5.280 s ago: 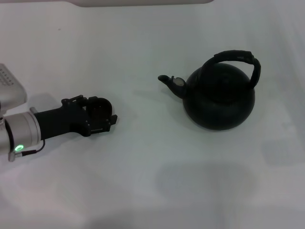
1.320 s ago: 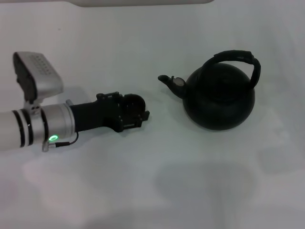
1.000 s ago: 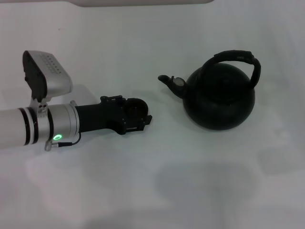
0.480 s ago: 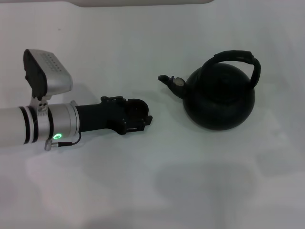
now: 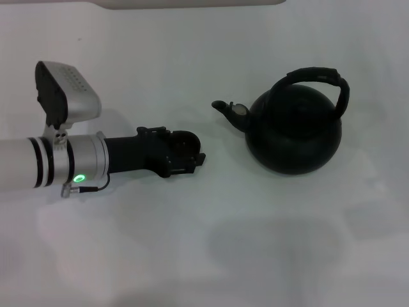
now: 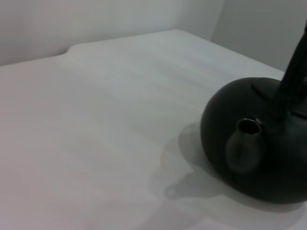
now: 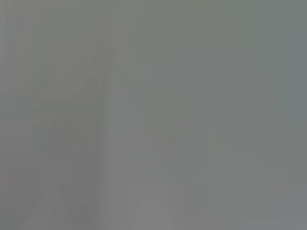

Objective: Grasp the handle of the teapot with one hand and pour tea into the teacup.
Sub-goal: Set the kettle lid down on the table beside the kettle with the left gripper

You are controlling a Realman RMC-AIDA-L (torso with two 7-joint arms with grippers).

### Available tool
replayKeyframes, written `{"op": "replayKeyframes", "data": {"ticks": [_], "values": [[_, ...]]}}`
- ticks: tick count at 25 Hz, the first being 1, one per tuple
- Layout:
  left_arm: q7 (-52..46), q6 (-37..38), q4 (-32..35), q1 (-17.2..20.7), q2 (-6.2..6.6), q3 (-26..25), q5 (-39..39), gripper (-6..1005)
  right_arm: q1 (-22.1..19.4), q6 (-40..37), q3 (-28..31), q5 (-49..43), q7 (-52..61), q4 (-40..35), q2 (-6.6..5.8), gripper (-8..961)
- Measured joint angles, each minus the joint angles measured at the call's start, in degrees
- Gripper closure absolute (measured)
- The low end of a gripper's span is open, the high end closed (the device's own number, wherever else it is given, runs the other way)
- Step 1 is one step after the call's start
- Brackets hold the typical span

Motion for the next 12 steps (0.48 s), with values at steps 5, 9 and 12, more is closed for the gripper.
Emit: {"op": "replayKeyframes", "data": {"ticks": [5, 9, 12], "values": [[0.3, -1.3, 0.4, -0.2, 0.0, 0.0, 0.0, 284, 0.1, -0.1, -0.1, 0.0, 0.1, 0.0, 0.02, 205], [0.5, -3.0, 0.4, -0.9, -0.11, 0.0, 0.0, 284, 0.3, -0.2, -0.2, 0.0, 0.1, 0.0, -0.02, 207], [0.8, -4.0, 0.4, -1.6, -0.21, 0.0, -0.1, 284, 0.5, -0.2, -0.2, 0.0, 0.1, 0.0, -0.09, 208]]}}
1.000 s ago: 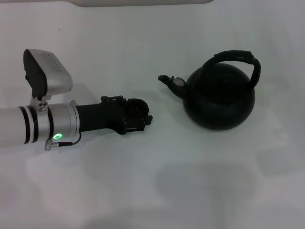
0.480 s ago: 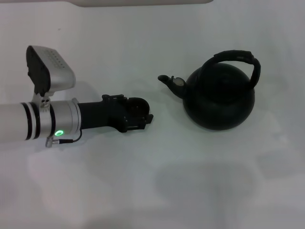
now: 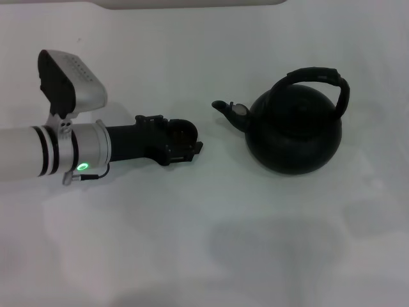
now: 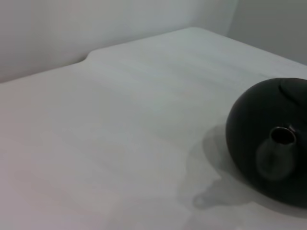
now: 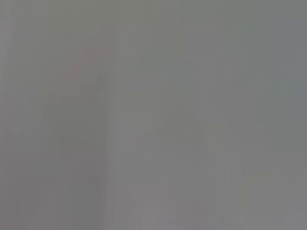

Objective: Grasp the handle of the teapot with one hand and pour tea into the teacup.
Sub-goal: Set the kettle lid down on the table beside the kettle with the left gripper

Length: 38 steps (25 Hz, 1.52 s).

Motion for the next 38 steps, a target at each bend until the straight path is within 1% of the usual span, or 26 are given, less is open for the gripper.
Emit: {"op": "replayKeyframes", "data": {"ticks": [5, 13, 19, 25, 38], "values": [[0.6, -0.3, 0.0, -0.7, -0.37, 0.0, -0.3, 284, 0.2, 0.0, -0.1, 0.0, 0.0, 0.0, -0.04, 210], [0.6, 0.2, 0.0, -1.0, -0.6, 0.1, -0.6, 285, 0.3, 0.0, -0.1, 0.0, 0.0, 0.0, -0.07, 213], [0.8, 0.1, -0.2, -0.7, -0.73, 1.4, -0.7, 285, 0.3, 0.0, -0.1, 0.0, 0.0, -0.1, 0.01, 215], [0.8, 0.1, -0.4, -0.7, -0.74, 1.5, -0.8, 285, 0.3, 0.0, -0.5, 0.0, 0.0, -0.2, 0.02, 217], [0.5, -0.2, -0.4, -0.7, -0.69, 3.5, -1.0, 285, 0.2, -0.1, -0.8, 0.0, 0.0, 0.0, 0.02, 222]]}}
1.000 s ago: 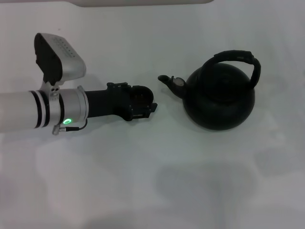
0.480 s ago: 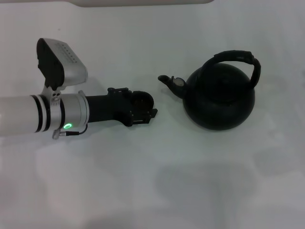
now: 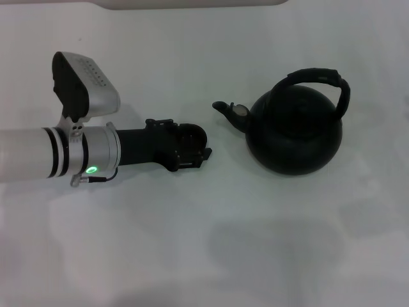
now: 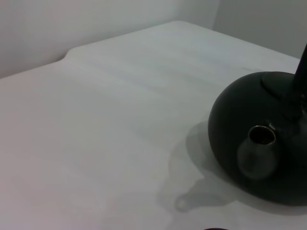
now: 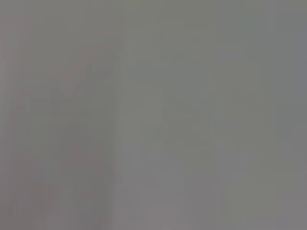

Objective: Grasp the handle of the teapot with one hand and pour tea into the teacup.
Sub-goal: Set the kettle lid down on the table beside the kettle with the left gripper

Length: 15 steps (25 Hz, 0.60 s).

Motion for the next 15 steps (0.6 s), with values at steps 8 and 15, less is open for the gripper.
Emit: {"op": "replayKeyframes", "data": {"ticks": [8, 15], "values": [[-0.8, -0.8, 0.0, 0.0, -0.06, 0.6, 0.0, 285, -0.4, -1.1, 0.0, 0.0, 0.0, 0.0, 0.0, 226], [-1.8, -1.5, 0.0, 0.0, -0.08, 1.3, 0.0, 285, -0.4, -1.3, 0.0, 0.0, 0.0, 0.0, 0.0, 228]]}}
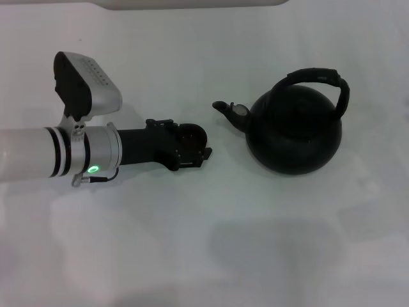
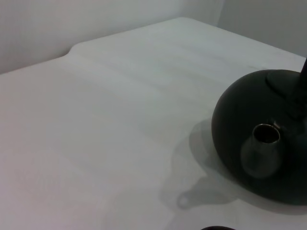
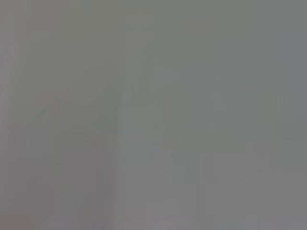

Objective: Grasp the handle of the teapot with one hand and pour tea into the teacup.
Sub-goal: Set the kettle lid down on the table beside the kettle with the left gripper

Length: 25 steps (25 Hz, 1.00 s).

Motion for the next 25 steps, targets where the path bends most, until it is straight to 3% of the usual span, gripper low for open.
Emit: {"op": "replayKeyframes", "data": {"ticks": [10, 16, 21, 25], "values": [[3.4, 0.0, 0.4, 1.2, -0.03, 0.2, -0.7, 284, -0.1, -0.1, 0.0, 0.0, 0.0, -0.2, 0.0, 232], [4.0, 0.0, 0.4, 1.5, -0.03, 0.4, -1.7, 232, -0.1, -0.5, 0.3, 0.0, 0.0, 0.0, 0.0, 235], [4.0, 0.0, 0.4, 1.6, 0.07, 0.4, -1.8, 128, -0.2, -0.6, 0.3, 0.0, 0.0, 0.0, -0.06, 237], [4.0, 0.0, 0.4, 1.6, 0.12, 0.4, -1.8, 127, -0.2, -0.6, 0.4, 0.0, 0.0, 0.1, -0.08, 238]]}}
